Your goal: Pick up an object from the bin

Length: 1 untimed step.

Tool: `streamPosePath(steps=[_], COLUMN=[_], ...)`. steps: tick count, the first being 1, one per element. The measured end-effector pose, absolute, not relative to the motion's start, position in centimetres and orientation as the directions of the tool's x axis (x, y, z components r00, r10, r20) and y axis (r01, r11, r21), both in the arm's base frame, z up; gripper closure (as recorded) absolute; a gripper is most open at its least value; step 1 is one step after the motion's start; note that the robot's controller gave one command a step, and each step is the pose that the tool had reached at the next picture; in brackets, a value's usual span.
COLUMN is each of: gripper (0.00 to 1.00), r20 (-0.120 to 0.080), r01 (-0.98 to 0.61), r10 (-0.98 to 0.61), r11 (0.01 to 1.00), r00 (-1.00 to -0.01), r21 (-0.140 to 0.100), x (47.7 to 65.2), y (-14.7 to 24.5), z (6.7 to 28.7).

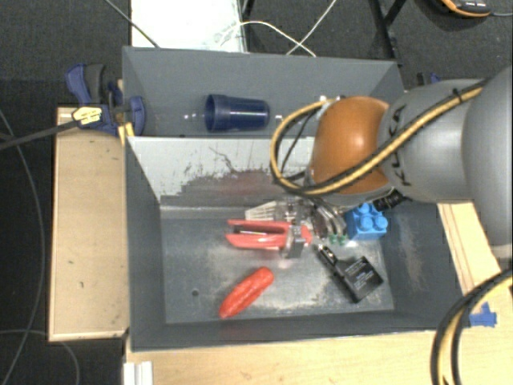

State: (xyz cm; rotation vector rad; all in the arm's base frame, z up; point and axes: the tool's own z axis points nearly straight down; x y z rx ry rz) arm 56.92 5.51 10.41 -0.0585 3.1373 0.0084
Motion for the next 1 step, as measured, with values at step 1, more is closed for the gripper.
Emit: streamPosePath(steps=[1], gripper=[1.00], r20=[-0.015], r01=[-0.037], r10=[-0.037], r11=[0.999], r00=[-0.999], r21=[0.006], x=[57.22], y=[5.52], z=[13.92])
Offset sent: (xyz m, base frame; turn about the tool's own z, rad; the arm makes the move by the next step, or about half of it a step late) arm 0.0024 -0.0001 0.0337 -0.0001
